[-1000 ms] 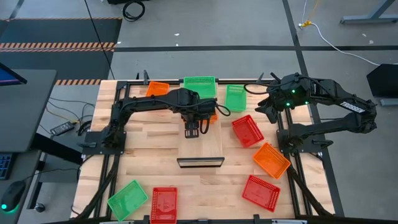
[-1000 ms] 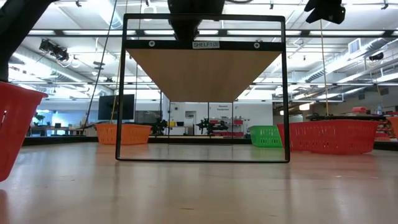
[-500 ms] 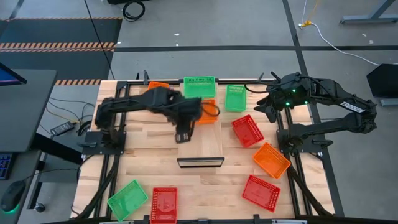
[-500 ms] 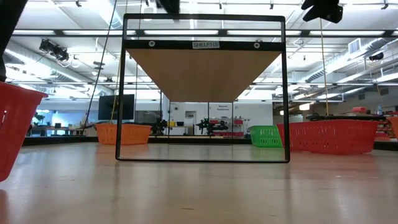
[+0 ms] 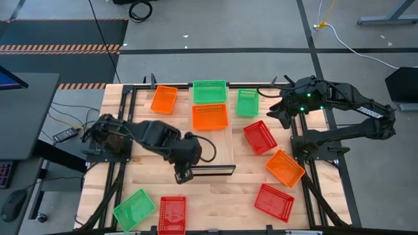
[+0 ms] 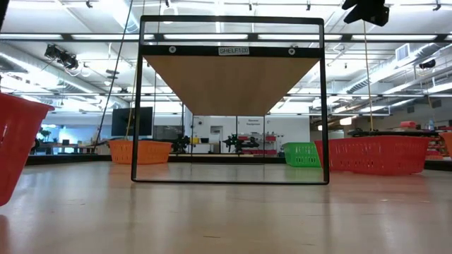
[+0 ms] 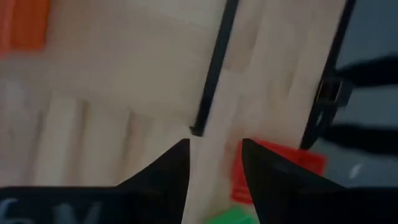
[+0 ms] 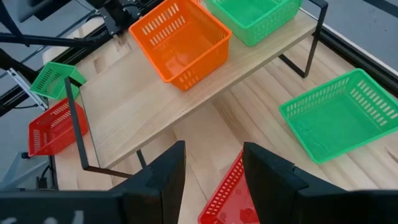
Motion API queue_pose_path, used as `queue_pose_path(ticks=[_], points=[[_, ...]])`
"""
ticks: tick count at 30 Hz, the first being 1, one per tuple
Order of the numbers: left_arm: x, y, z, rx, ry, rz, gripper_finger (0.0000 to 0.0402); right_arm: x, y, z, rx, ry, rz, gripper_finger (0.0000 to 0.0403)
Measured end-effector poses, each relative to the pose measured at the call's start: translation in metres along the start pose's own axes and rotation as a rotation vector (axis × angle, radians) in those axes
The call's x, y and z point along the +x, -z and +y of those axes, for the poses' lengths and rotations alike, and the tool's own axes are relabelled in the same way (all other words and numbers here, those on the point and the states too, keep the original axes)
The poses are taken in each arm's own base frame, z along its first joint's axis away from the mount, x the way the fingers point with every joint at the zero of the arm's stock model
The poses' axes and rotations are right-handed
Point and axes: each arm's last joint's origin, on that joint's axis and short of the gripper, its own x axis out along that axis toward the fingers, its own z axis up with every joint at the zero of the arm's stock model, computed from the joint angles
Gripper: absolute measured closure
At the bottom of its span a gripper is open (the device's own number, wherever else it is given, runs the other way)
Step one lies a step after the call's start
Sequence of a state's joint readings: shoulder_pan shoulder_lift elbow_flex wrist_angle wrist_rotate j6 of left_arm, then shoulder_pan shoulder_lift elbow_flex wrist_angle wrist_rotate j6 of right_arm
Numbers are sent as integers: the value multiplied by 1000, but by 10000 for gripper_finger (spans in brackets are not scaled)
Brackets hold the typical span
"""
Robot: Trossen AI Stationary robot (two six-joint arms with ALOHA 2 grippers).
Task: Stack baskets on shelf by color
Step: Put the left red bin on the shelf
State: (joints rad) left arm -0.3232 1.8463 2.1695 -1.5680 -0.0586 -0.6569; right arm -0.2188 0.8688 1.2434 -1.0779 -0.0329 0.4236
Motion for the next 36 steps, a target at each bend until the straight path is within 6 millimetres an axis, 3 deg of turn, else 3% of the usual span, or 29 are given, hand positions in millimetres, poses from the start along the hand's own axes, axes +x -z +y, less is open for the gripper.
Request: queue_pose_path(ticks=[8,14,22,28,36], points=[[7,17,-32,-589,-22,-67,257,0,0,2,-28,-58,11,239],[37,35,-73,-827,-27,-7,261,0,0,2,-136,-73,13,239],[77,65,-113,-926,-104,113,257,0,1,3,-173,-106,35,239],[111,81,-136,-950,-162,187,231,0,2,3,-172,-109,44,239],[162,80,-151,-965,-181,223,173,0,2,3,-136,-111,54,239]])
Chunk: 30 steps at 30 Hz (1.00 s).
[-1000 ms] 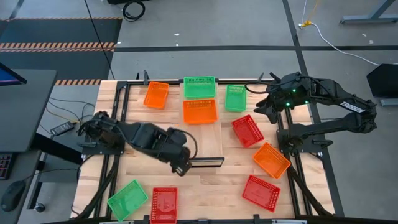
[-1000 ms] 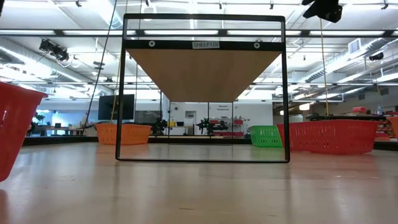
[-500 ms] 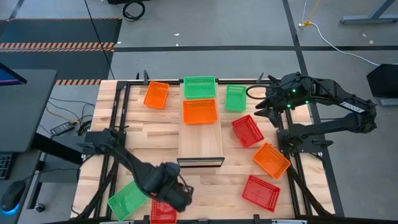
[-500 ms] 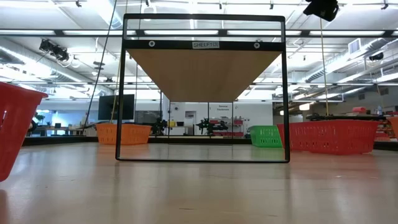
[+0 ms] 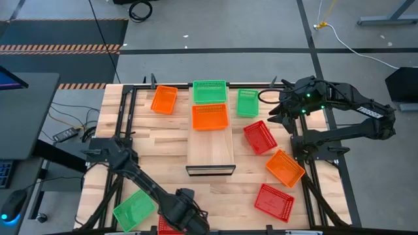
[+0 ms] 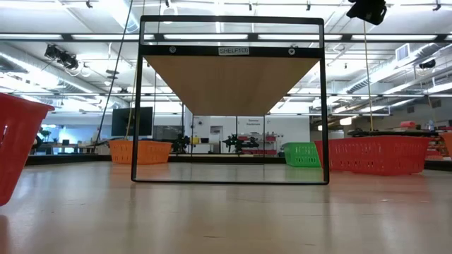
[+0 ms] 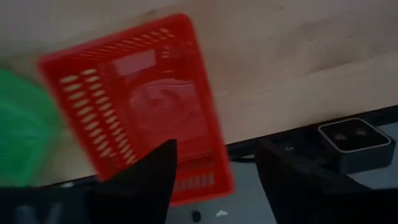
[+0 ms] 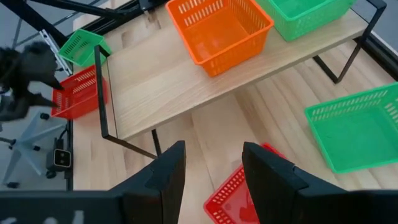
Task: Stack baskets on shelf by color
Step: Put the left red bin on the shelf
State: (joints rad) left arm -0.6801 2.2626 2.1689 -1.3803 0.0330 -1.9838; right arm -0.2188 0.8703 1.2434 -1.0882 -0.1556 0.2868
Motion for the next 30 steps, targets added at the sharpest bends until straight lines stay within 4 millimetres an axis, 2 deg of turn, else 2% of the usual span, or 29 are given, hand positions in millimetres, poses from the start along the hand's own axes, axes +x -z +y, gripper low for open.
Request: queue_pose_path(ticks=[5,10,18,30], points=[[24,-4,-12,-39,-4,-6,163,0,1,0,3,-2,7,239],[42,-4,-15,-48,-48,-5,173,0,3,0,14,-20,39,239],[43,0,-11,-57,-75,-19,190,0,6,1,69,-53,77,239],[73,9,-12,-58,-122,-31,225,0,6,1,60,-54,77,239]])
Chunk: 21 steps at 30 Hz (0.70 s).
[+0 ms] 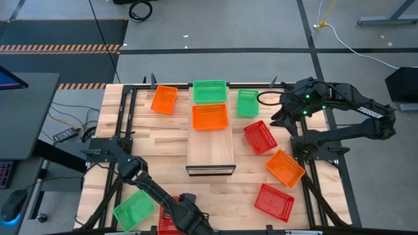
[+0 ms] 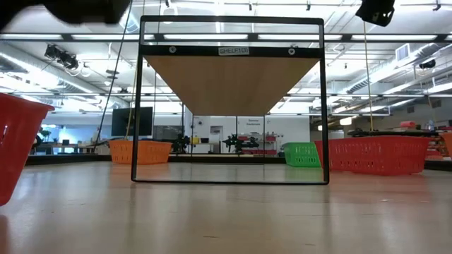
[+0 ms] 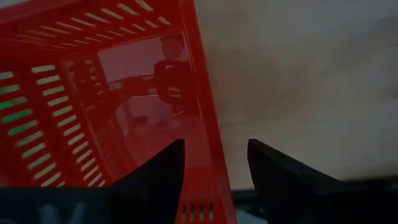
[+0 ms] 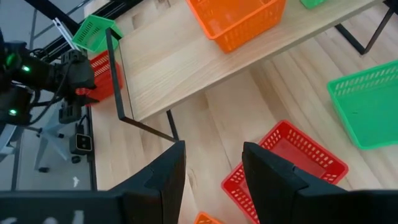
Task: Stack baskets on shelf by color
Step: Put the left red bin on the shelf
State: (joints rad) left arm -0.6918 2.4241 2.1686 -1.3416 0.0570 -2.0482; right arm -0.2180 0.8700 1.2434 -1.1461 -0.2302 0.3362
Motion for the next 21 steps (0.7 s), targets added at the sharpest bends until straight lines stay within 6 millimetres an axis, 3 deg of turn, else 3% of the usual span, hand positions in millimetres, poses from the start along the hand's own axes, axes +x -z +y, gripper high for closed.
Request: queue_pose_path(ticks=[5,12,21], points=[[5,-1,-5,-7,15,12,273,0,0,0,-26,1,2,239],[6,-5,-6,-16,-1,11,383,0,0,0,-43,-3,3,239],[-5,-8,-6,38,1,94,395,0,0,0,-82,-3,2,239]])
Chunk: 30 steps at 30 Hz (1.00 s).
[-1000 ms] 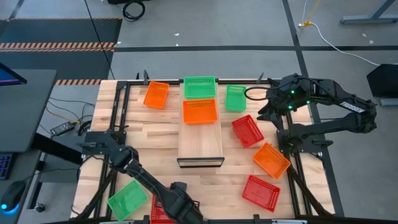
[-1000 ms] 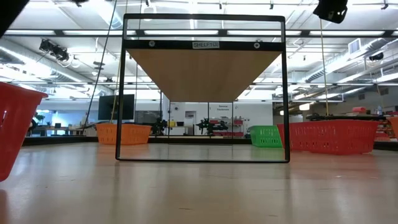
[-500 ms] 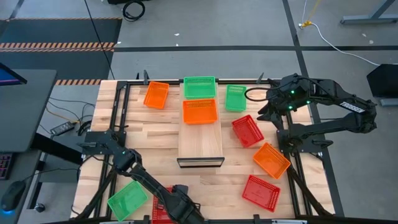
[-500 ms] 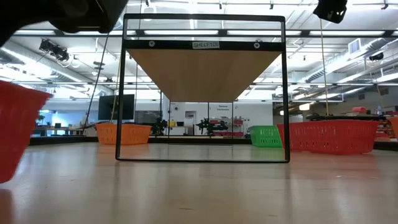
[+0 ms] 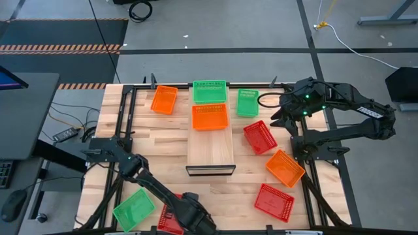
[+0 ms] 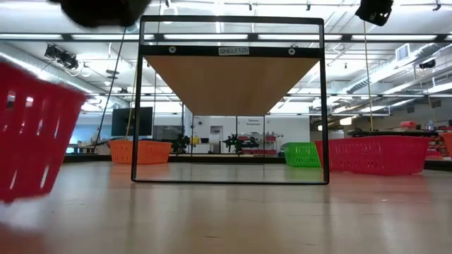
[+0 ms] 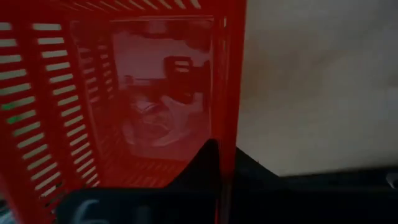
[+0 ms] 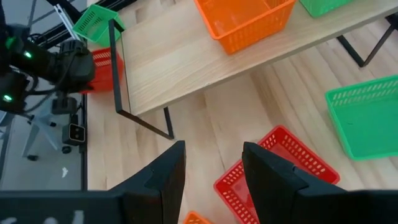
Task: Stack baskets on shelf by color
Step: Put the left red bin on the shelf
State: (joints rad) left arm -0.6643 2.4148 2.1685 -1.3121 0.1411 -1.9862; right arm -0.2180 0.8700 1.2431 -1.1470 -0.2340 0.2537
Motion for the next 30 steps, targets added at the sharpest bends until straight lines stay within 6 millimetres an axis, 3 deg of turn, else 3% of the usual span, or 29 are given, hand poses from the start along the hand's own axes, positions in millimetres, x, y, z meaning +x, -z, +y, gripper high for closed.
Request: queue_pose_path(ticks=[9,19,24,30], points=[[-47,1,15,19,70,30,397,0,-1,0,-24,-2,-8,239],[-122,-5,69,76,26,13,398,0,-7,2,-72,-16,-69,239],[-160,-19,86,209,149,-25,399,-1,-12,3,-104,-28,-127,239],[-182,-46,89,357,214,-78,400,-2,-18,5,-134,-36,-190,239]])
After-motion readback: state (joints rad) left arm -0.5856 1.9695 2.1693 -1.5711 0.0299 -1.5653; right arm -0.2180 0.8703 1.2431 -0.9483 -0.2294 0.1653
